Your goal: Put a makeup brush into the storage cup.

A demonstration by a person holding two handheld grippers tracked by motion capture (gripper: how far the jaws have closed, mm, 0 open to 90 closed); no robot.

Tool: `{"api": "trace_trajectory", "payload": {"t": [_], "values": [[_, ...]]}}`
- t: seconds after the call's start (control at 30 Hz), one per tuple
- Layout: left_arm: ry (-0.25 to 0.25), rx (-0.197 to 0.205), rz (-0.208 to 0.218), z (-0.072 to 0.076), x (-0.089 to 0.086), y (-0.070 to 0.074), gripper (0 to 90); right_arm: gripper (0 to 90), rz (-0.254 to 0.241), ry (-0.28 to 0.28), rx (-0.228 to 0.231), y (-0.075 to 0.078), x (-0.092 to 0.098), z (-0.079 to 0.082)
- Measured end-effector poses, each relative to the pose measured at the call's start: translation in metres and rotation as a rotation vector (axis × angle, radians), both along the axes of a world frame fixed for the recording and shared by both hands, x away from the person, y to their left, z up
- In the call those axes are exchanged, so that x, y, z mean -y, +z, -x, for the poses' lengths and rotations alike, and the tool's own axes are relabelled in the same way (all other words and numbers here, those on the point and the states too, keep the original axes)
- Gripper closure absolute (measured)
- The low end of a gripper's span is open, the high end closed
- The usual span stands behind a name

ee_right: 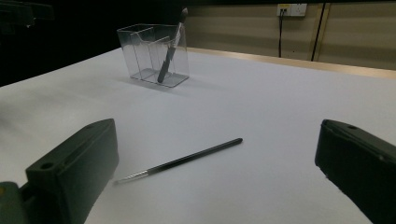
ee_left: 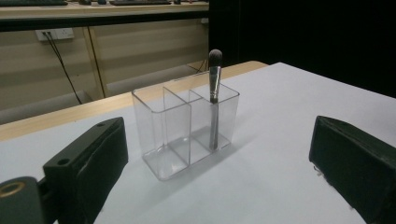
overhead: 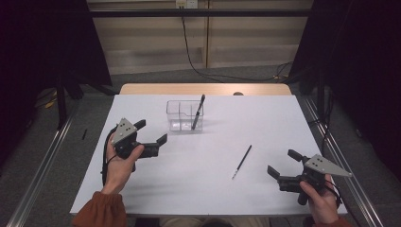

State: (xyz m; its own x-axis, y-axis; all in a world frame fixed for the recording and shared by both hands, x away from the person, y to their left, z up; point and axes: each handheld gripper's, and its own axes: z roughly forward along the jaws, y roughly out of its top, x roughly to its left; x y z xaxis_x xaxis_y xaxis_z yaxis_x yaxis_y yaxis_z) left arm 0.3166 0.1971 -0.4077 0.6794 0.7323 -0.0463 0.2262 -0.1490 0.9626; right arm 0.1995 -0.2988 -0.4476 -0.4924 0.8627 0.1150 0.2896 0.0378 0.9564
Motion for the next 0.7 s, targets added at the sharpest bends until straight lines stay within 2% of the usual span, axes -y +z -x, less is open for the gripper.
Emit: {"api": "trace_trajectory", "payload": {"t": [0.07, 0.13, 0.23, 0.27, 0.53, 0.7], "values": [[0.017, 0.007, -0.007, 0.005, -0.004, -0.001, 3.8, 0.0, 0.001, -0.001, 0.003, 0.000, 0.000, 0.000], [0.017, 0.004, 0.006, 0.009, -0.007, -0.002, 3.6, 0.0, -0.001, -0.003, 0.002, 0.000, 0.000, 0.000], [0.015, 0.018, 0.003, 0.016, -0.014, -0.004, 3.2, 0.0, 0.003, 0.001, 0.002, 0.000, 0.000, 0.000], [0.025, 0.026, -0.017, 0.018, -0.016, -0.004, 2.9, 0.0, 0.002, 0.001, 0.003, 0.000, 0.000, 0.000], [0.067, 0.010, 0.002, 0.028, -0.031, -0.006, 3.9, 0.0, 0.003, -0.002, -0.002, 0.000, 0.000, 0.000], [0.064, 0.007, -0.006, 0.037, -0.034, -0.009, 4.0, 0.0, 0.002, -0.004, -0.003, 0.000, 0.000, 0.000]]}}
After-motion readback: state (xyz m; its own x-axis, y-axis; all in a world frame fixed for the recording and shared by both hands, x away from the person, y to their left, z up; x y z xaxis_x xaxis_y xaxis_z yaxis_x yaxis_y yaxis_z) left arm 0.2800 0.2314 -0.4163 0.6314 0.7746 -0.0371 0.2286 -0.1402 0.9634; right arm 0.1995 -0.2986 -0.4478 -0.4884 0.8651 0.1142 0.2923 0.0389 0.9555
